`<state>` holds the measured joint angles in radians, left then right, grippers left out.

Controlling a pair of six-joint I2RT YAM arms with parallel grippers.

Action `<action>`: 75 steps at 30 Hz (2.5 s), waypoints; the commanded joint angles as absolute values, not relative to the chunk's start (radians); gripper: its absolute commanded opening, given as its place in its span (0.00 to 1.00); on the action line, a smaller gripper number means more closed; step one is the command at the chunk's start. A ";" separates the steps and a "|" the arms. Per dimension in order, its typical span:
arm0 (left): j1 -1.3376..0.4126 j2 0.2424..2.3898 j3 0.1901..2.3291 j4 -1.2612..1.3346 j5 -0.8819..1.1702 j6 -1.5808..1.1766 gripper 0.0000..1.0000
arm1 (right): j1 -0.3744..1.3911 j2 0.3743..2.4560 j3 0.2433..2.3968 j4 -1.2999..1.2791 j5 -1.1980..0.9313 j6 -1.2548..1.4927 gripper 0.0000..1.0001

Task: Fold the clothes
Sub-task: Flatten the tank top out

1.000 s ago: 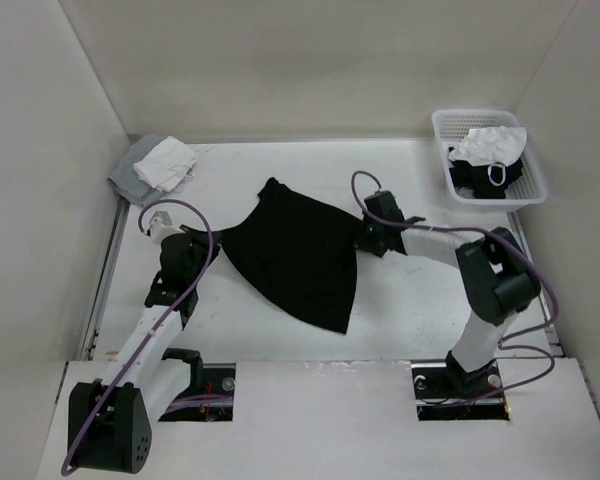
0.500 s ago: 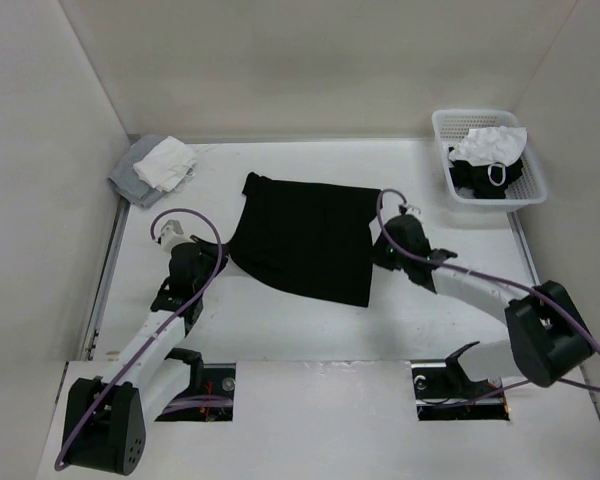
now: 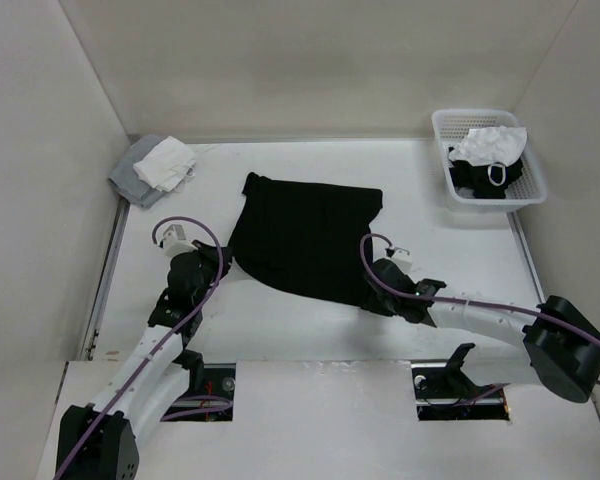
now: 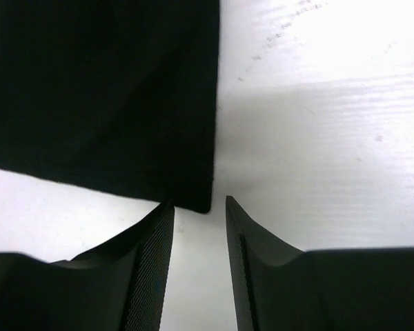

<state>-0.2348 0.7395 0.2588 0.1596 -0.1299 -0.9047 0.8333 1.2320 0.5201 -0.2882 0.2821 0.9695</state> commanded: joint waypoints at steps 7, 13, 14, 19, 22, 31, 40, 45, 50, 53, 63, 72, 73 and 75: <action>-0.249 0.693 0.242 0.179 -0.124 -0.888 0.02 | 0.844 1.310 0.546 -0.308 0.354 1.032 0.28; -0.251 0.689 0.248 0.178 -0.124 -0.893 0.02 | 0.846 1.315 0.542 -0.285 0.339 1.035 0.07; -0.251 0.686 0.255 0.176 -0.124 -0.894 0.02 | 0.846 1.295 0.537 -0.282 0.342 1.035 0.03; -0.278 0.617 0.351 0.124 -0.129 -0.900 0.00 | 0.851 0.989 0.590 -0.398 0.461 0.996 0.00; -0.332 0.542 0.477 0.054 -0.182 -0.885 0.00 | 0.864 0.774 0.737 -0.578 0.564 0.925 0.00; -0.442 0.485 0.981 -0.052 -0.385 -0.741 0.00 | 1.123 0.670 1.415 -0.813 0.918 0.640 0.00; -0.394 0.623 1.304 -0.014 -0.414 -0.638 0.00 | 1.338 0.902 1.799 -0.381 1.054 0.047 0.00; -0.352 0.751 1.331 0.031 -0.431 -0.586 0.01 | 1.117 1.021 1.815 -0.270 0.878 -0.046 0.00; -0.274 0.957 1.319 0.060 -0.402 -0.600 0.01 | 0.666 1.233 1.877 -0.432 0.392 0.252 0.00; -0.194 1.079 1.344 0.075 -0.356 -0.658 0.01 | 0.474 1.380 1.943 -0.428 0.149 0.357 0.00; -0.008 1.439 1.750 0.029 -0.130 -0.793 0.00 | 0.259 1.891 2.799 -0.672 0.011 0.445 0.00; 0.031 1.390 1.806 0.109 -0.086 -0.767 0.01 | 0.240 1.766 2.699 -0.568 -0.037 0.480 0.00; 0.033 1.376 1.783 0.118 -0.086 -0.764 0.01 | 0.237 1.749 2.657 -0.569 -0.040 0.477 0.00; 0.033 1.352 1.721 0.146 -0.086 -0.756 0.01 | 0.229 1.697 2.529 -0.557 -0.038 0.469 0.00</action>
<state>0.0200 1.4101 1.7618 0.0528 -0.1028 -0.7727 0.2413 1.7527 2.6171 -0.6102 -0.0200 0.4652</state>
